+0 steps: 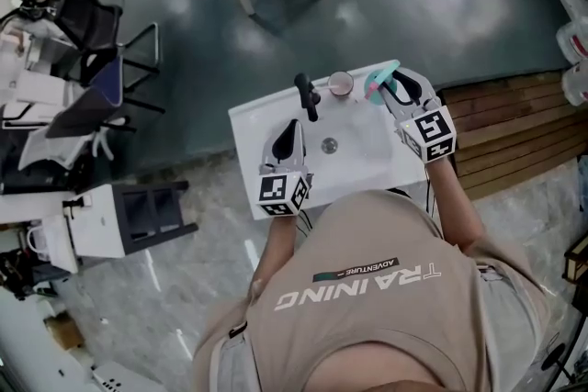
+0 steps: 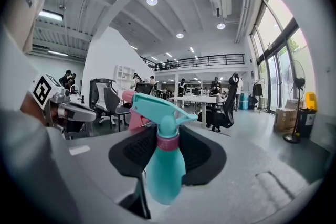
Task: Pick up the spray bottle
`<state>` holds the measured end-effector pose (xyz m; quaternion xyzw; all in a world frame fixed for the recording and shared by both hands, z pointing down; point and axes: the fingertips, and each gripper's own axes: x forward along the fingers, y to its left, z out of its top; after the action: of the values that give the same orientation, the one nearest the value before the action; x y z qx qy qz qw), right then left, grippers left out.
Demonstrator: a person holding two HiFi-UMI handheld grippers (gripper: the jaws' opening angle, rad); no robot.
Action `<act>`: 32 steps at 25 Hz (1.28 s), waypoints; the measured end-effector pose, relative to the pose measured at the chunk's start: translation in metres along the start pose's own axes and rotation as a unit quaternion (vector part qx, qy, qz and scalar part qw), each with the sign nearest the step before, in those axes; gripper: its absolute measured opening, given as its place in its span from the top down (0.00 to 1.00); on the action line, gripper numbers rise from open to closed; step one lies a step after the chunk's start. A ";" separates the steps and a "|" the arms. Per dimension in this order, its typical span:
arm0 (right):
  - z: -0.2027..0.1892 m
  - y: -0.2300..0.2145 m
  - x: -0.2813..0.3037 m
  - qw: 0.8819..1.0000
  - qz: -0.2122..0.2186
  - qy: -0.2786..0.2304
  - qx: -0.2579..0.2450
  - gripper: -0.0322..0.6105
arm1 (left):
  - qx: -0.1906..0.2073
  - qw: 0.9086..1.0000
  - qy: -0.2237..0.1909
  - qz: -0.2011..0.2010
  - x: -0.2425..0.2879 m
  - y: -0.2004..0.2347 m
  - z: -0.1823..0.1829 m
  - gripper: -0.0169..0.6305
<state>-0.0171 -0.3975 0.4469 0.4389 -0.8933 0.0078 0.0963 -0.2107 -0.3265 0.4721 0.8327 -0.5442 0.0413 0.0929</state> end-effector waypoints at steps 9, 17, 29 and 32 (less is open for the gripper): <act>0.001 0.012 -0.013 1.000 -0.002 -0.006 0.007 0.74 | 0.012 1.000 -0.005 -0.011 0.000 0.004 0.007 0.95; 0.002 0.010 -0.014 1.000 -0.006 -0.011 0.010 0.74 | 0.023 1.000 -0.017 -0.007 0.004 0.014 0.024 0.95; -0.001 0.011 -0.012 1.000 0.001 -0.011 0.014 0.74 | 0.019 1.000 -0.002 0.004 -0.003 0.015 0.015 0.95; -0.002 0.009 -0.013 1.000 0.003 -0.008 0.015 0.74 | 0.019 1.000 -0.002 0.003 -0.002 0.011 0.015 0.95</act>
<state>-0.0164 -0.3819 0.4477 0.4380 -0.8950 0.0182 0.0822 -0.2220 -0.3323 0.4580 0.8330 -0.5459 0.0497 0.0759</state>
